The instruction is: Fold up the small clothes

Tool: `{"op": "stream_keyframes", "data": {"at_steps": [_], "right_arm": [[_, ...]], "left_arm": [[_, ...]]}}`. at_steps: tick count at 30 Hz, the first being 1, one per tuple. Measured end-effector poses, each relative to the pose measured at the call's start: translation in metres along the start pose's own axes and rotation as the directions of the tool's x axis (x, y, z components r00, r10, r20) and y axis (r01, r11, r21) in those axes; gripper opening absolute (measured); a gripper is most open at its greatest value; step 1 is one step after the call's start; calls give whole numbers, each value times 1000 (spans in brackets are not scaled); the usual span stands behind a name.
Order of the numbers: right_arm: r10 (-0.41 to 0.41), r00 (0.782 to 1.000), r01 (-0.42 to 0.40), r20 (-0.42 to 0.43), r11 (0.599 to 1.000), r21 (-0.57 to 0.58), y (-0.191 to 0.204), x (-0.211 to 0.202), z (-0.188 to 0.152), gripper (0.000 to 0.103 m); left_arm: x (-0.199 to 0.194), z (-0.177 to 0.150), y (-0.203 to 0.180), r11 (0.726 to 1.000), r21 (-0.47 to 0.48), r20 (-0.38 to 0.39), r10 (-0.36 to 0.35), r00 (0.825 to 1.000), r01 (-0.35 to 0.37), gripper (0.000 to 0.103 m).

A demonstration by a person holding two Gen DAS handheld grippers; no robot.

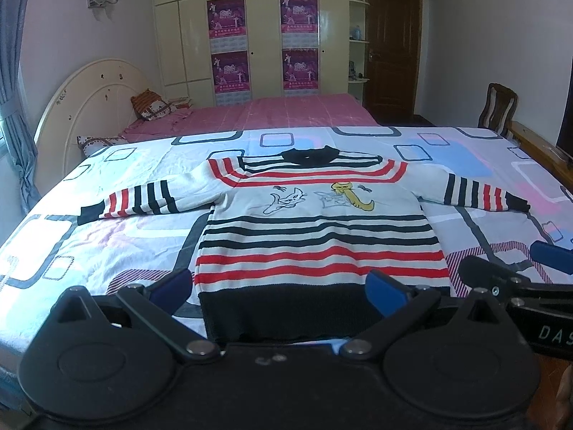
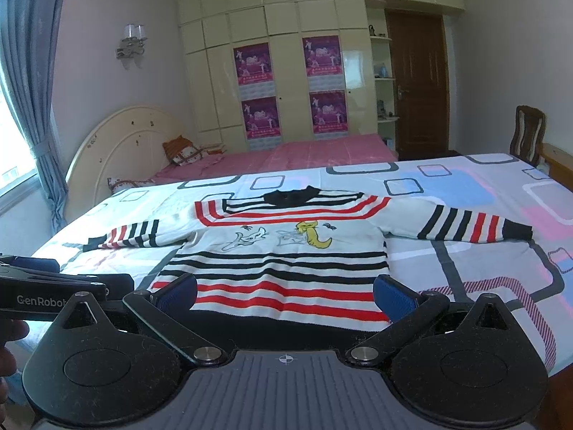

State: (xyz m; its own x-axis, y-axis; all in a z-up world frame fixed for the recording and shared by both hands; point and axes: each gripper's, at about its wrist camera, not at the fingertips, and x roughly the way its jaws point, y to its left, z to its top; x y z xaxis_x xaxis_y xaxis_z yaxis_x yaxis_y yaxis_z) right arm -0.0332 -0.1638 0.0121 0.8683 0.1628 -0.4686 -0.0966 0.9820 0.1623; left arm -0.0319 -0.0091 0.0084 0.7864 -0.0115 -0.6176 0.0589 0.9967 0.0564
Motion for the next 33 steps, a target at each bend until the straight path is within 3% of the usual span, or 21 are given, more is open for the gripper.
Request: {"op": "stream_keyframes", "data": {"at_steps": [33], "right_arm": [[-13,1000,13,-6,1000,19,-13,13,3,103]], "left_arm": [[18,10,-6,1000,0,-27,-2,1000,2,103]]}}
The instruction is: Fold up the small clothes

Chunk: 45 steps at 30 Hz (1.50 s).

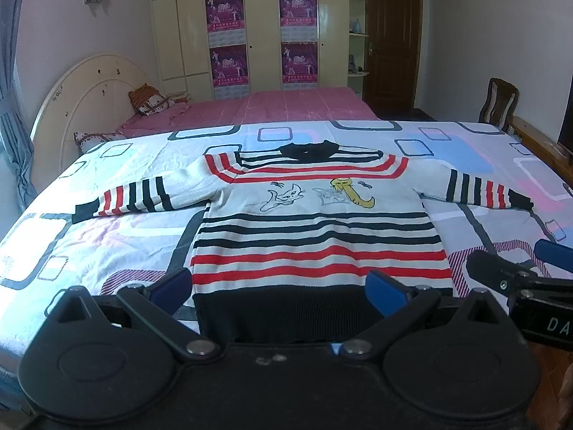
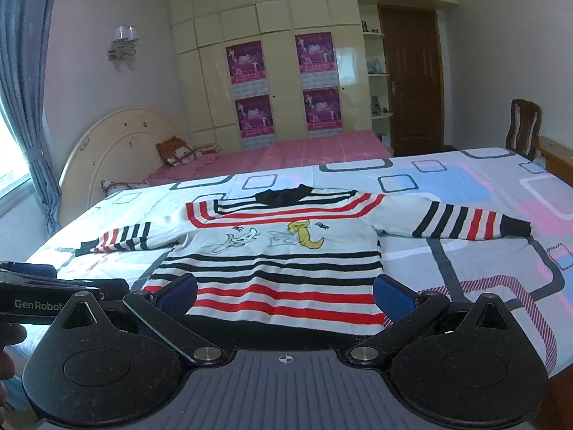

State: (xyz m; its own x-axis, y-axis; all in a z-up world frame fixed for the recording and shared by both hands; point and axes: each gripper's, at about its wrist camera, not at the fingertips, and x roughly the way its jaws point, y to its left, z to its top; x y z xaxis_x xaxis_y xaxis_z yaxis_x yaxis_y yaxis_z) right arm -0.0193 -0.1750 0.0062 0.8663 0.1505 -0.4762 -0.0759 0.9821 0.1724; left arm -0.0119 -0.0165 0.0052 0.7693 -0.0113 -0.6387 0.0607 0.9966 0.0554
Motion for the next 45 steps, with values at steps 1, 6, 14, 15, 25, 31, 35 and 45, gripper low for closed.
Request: {"op": "stream_keyframes", "data": {"at_steps": [1,6,14,15,25,31,35,45], "right_arm": [[-2,1000,2,-1,1000,1,0,0,0,103],[-6,1000,6,-8,1000,6,0,3,0,103],[-19,1000,19,-14,1000,11,-1,10,1,103],[-21,1000,21,-14,1000,12,-2,11,2,103],[-57,998,57,-28,998,31,-11,34,7,103],[-92,995,95,-46,994,51,-20,60,13,103],[-103,993,106,-53,992,68,-22,79,19,103],[-170,984,177,-61,977,118,-28,136,40,103]], "left_arm": [[0,0,0,1000,0,0,0,1000,0,103],[2,0,1,1000,0,-4,0,1000,0,103],[15,4,7,1000,0,-17,1,1000,-1,103],[17,5,7,1000,1,-18,2,1000,-2,103],[48,19,19,1000,-2,-39,11,999,-11,103],[79,31,32,1000,-1,-55,20,998,-20,103],[103,42,39,1000,4,-68,20,998,-20,103],[165,76,58,999,33,-75,-22,997,24,103]]}}
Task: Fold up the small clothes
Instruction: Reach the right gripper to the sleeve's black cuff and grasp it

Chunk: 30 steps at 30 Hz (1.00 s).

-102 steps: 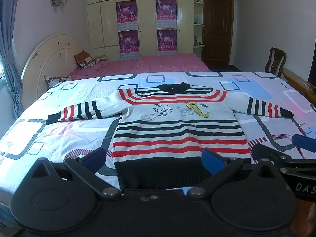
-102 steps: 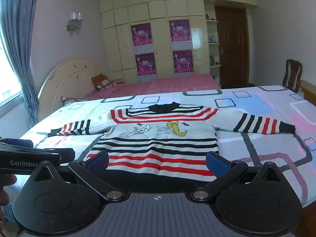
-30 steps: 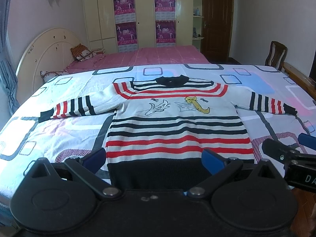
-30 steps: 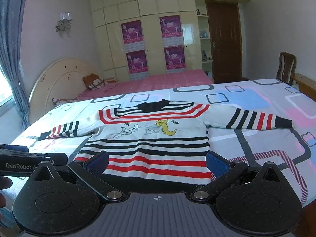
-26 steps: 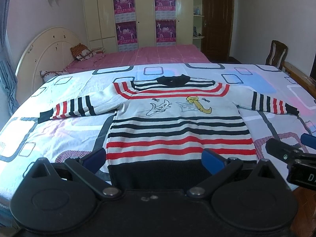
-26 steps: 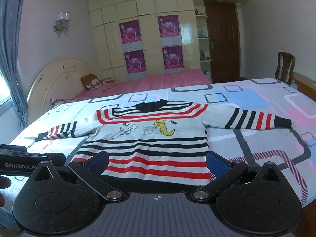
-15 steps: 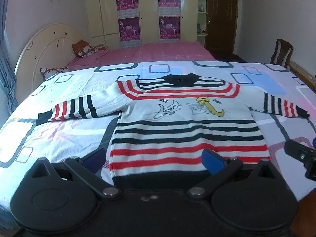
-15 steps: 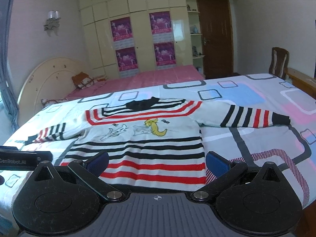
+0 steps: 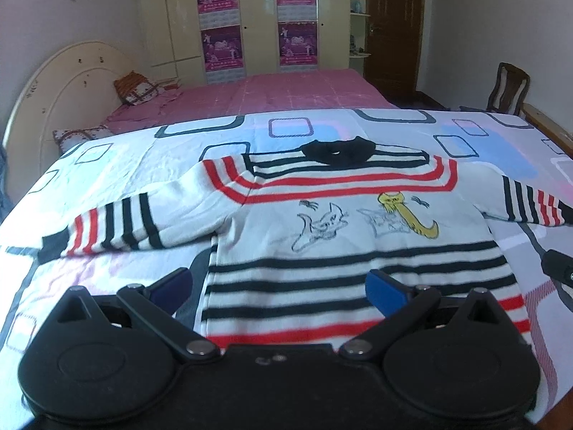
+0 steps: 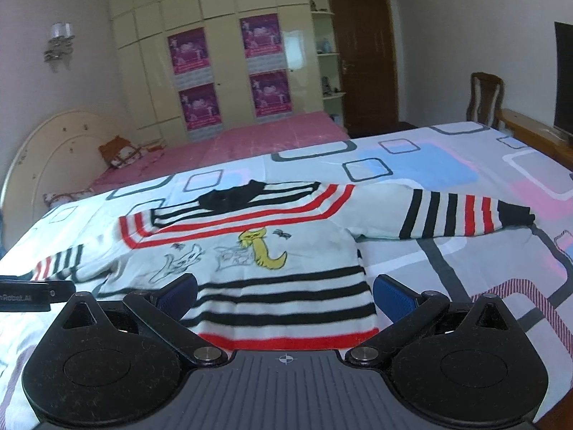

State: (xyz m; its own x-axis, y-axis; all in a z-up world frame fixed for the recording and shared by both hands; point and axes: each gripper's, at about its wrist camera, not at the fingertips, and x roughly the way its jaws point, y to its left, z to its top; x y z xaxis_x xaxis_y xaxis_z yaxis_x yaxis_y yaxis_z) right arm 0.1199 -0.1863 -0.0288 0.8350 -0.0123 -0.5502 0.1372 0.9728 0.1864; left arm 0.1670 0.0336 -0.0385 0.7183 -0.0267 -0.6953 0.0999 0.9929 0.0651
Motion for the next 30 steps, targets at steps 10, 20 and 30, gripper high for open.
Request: {"op": "stream_keyframes", "data": {"at_steps": [10,20,30], "right_arm": [[-86,996,89,-35,993,79,-2,43,18,103],[-146,989,150,-36,980,128,-51,73,32,103],[-187,980,197,-74,965,173,-165,119,44,102]], "left_arm": [[52,26,21,998,0,-36,-67,997,67,103],[90,40,-2,997,24,-34,-69,997,70,103],[122,48,-61,999,13,-36,-31,999,31,103]]}}
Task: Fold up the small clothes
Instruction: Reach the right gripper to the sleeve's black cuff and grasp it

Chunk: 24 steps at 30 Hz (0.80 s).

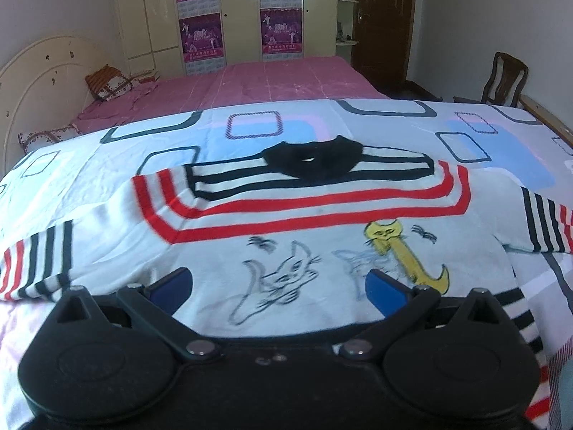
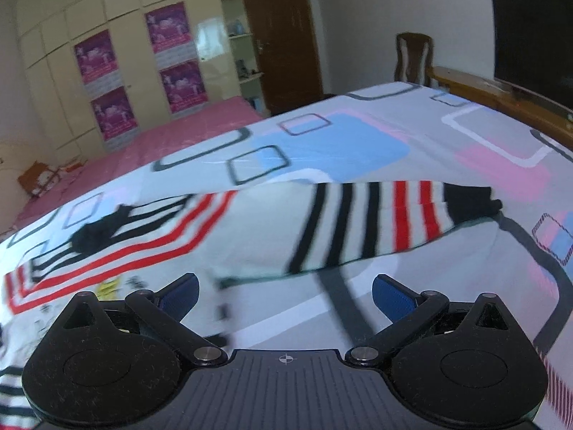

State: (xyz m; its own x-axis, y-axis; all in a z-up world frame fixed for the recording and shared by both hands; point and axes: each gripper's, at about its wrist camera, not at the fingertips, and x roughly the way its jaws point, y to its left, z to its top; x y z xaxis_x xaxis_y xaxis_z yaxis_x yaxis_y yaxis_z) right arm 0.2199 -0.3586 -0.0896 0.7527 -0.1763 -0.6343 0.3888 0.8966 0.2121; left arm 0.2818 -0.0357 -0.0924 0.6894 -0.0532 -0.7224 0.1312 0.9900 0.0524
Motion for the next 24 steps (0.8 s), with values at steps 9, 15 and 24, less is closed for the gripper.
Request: {"op": "stream_keyframes", "data": {"at_steps": [9,15,24], "right_arm": [[-91,993,100,-70,985,144,-94,52,20,63],[-126,988,144,-92,965,221,-138,82,30,63],[-165,985,171,-43,954,245,-164,105,48,19]], "left_arm": [[28,8,-45,1000,16,-26,14,1000,-13,103],[45,12,-52,1000,6,-79,28,996,-27,103],[54,14,-47,999,-20,-102,48,994,-50,96]]}}
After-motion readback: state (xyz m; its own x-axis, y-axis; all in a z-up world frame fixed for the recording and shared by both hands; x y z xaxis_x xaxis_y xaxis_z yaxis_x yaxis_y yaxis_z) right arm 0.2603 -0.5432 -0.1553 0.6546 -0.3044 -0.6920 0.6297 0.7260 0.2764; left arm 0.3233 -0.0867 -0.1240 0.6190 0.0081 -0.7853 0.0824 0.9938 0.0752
